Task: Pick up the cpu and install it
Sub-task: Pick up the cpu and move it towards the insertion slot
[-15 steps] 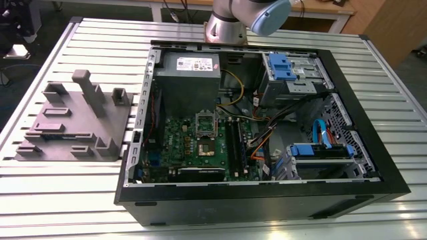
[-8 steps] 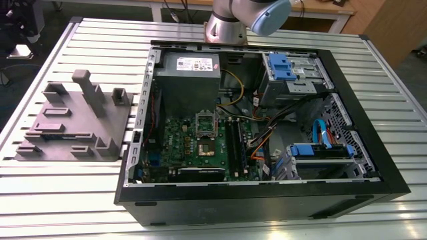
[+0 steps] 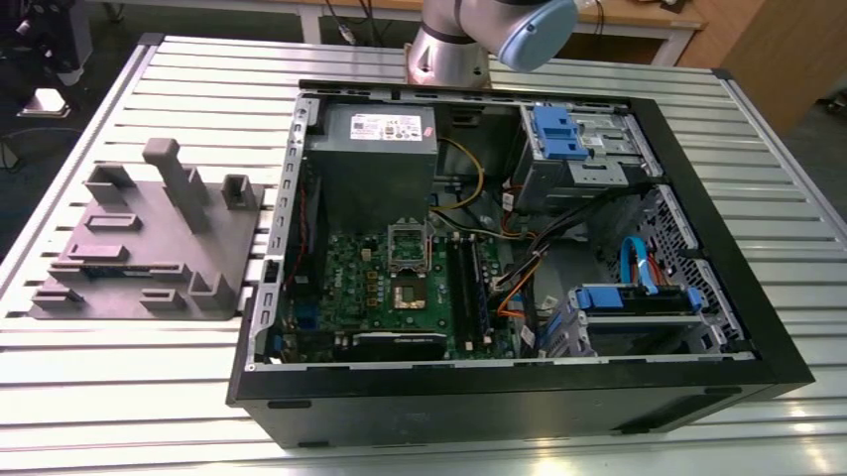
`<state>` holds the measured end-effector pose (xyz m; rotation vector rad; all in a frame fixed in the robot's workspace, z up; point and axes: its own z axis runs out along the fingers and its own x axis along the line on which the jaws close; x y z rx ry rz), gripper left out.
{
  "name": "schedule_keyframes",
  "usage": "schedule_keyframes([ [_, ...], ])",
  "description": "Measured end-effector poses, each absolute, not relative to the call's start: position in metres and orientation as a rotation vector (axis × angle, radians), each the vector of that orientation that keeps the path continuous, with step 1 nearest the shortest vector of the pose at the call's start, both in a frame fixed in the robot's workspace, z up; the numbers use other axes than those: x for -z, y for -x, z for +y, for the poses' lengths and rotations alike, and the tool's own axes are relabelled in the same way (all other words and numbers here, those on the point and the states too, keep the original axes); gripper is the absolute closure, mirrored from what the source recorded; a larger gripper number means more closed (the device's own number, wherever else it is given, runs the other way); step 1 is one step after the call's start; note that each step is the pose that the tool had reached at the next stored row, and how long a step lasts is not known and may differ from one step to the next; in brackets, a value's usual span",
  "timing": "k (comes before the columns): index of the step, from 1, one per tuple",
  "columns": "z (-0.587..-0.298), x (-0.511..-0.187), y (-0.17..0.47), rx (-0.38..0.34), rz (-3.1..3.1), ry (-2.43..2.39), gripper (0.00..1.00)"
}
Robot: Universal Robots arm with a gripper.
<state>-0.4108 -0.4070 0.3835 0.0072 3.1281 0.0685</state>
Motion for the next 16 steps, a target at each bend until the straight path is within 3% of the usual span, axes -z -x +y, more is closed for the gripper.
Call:
schedule_keyframes([
  [16, -0.407, -0.3834, 0.406, -0.069, 3.128, -0.007, 0.53],
])
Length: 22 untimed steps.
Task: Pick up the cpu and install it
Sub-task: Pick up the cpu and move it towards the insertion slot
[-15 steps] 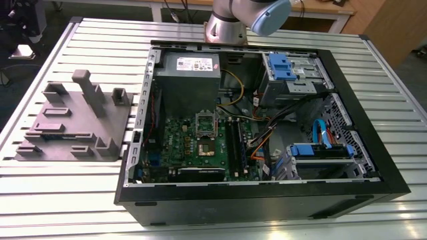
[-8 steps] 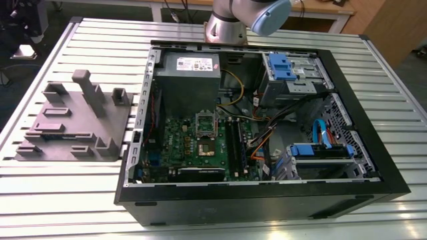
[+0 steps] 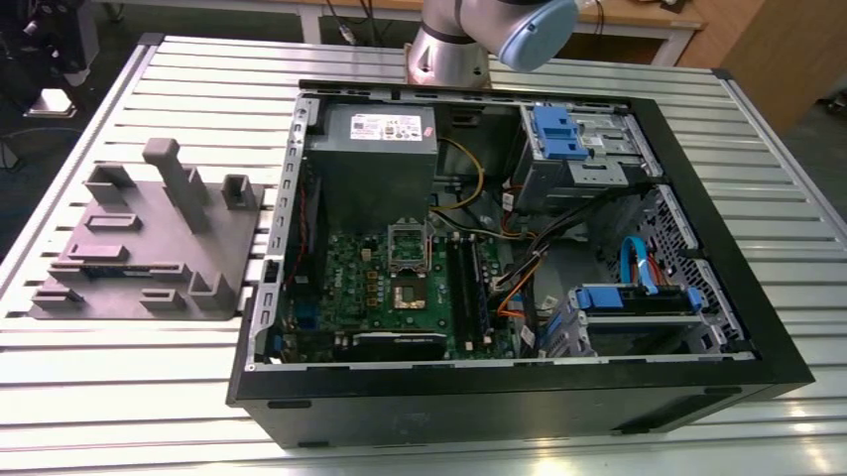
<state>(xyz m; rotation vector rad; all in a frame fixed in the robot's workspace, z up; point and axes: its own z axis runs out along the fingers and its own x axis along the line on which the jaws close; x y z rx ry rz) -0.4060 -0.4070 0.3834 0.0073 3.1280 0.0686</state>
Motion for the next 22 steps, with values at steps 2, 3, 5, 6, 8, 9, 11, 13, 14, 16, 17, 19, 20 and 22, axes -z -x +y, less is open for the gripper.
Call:
schedule_keyframes([
  [2, -0.407, -0.3835, 0.4055, -0.069, 3.128, -0.007, 0.53],
  [3, -0.407, -0.3834, 0.4053, -0.069, 3.128, -0.007, 0.53],
  [5, -0.407, -0.3834, 0.4049, -0.069, 3.128, -0.007, 0.53],
  [6, -0.407, -0.3834, 0.4046, -0.069, 3.128, -0.007, 0.53],
  [8, -0.407, -0.3834, 0.4041, -0.069, 3.128, -0.007, 0.53],
  [9, -0.407, -0.3834, 0.4039, -0.069, 3.128, -0.007, 0.53],
  [11, -0.407, -0.3834, 0.4034, -0.069, 3.128, -0.007, 0.53],
  [13, -0.407, -0.3835, 0.4029, -0.068, 3.128, -0.007, 0.53],
  [14, -0.407, -0.3834, 0.4028, -0.069, 3.128, -0.007, 0.53],
  [16, -0.407, -0.3834, 0.4025, -0.069, 3.128, -0.007, 0.53],
  [17, -0.407, -0.3834, 0.4023, -0.069, 3.128, -0.007, 0.53],
  [19, -0.407, -0.3834, 0.4019, -0.068, 3.128, -0.007, 0.53],
  [20, -0.407, -0.3835, 0.4017, -0.069, 3.128, -0.007, 0.53],
  [22, -0.407, -0.3834, 0.4013, -0.069, 3.128, -0.007, 0.53],
])
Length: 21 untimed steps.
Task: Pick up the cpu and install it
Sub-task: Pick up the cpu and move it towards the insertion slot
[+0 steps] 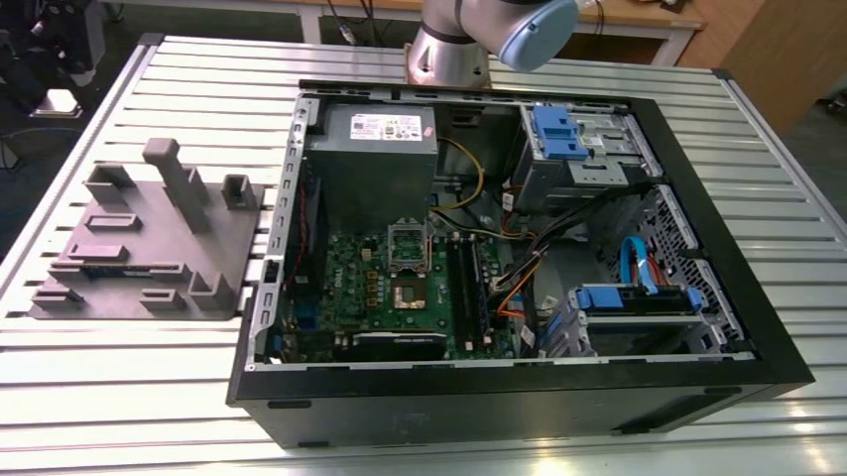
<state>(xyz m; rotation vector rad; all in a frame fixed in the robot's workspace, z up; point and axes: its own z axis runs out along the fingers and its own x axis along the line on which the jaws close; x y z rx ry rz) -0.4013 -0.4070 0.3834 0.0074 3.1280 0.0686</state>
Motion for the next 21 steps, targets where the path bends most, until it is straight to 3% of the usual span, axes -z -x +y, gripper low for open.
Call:
schedule_keyframes([
  [21, -0.407, -0.3834, 0.3975, -0.069, 3.128, -0.007, 0.53],
])
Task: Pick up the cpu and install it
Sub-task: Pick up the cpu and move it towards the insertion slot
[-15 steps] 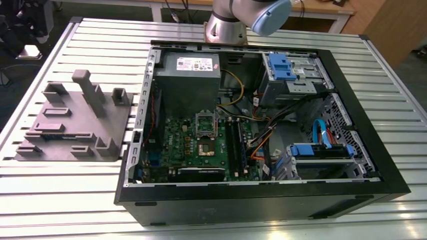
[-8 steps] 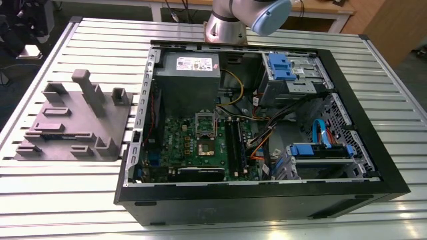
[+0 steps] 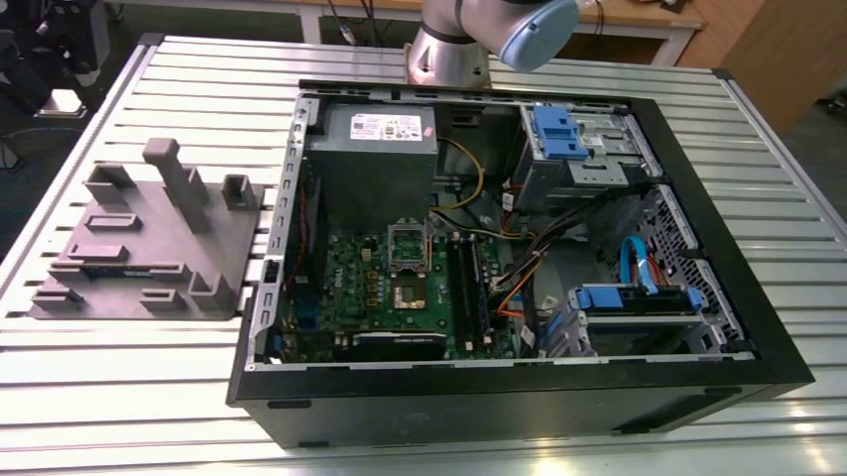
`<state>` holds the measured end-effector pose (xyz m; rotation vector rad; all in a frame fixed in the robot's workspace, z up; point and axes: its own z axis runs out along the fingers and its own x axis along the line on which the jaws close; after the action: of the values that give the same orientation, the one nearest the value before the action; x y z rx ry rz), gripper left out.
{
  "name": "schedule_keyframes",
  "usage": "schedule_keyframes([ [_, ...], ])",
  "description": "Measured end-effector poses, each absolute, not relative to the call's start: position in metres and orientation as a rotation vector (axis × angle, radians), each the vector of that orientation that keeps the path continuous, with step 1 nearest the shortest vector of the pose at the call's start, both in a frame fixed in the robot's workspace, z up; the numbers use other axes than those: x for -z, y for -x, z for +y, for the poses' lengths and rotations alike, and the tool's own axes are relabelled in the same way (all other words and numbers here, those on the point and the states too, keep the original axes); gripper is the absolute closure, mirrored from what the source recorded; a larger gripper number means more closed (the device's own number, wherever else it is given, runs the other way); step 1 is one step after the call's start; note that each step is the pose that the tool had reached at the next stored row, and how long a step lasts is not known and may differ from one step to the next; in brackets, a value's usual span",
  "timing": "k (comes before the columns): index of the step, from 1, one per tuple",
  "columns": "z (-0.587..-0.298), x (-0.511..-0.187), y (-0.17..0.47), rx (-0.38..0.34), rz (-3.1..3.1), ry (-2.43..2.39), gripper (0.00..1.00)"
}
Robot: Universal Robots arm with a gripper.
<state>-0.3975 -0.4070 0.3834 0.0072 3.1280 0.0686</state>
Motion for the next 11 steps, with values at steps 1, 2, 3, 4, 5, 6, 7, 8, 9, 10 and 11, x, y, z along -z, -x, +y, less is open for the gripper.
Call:
schedule_keyframes([
  [1, -0.407, -0.3835, 0.3974, -0.069, 3.128, -0.007, 0.53],
  [2, -0.407, -0.3834, 0.3967, -0.069, 3.128, -0.007, 0.53],
  [3, -0.407, -0.3834, 0.3962, -0.069, 3.128, -0.007, 0.53],
  [4, -0.407, -0.3835, 0.396, -0.069, 3.128, -0.007, 0.53],
  [5, -0.407, -0.3834, 0.3958, -0.069, 3.128, -0.007, 0.53],
  [6, -0.407, -0.3835, 0.3956, -0.068, 3.128, -0.007, 0.53],
  [7, -0.407, -0.3835, 0.3954, -0.069, 3.128, -0.007, 0.53],
  [8, -0.407, -0.3834, 0.3952, -0.069, 3.128, -0.007, 0.53],
  [9, -0.407, -0.3834, 0.3951, -0.069, 3.128, -0.007, 0.53],
  [10, -0.407, -0.3834, 0.3949, -0.069, 3.128, -0.007, 0.53],
  [11, -0.407, -0.3834, 0.3947, -0.069, 3.128, -0.007, 0.53],
])
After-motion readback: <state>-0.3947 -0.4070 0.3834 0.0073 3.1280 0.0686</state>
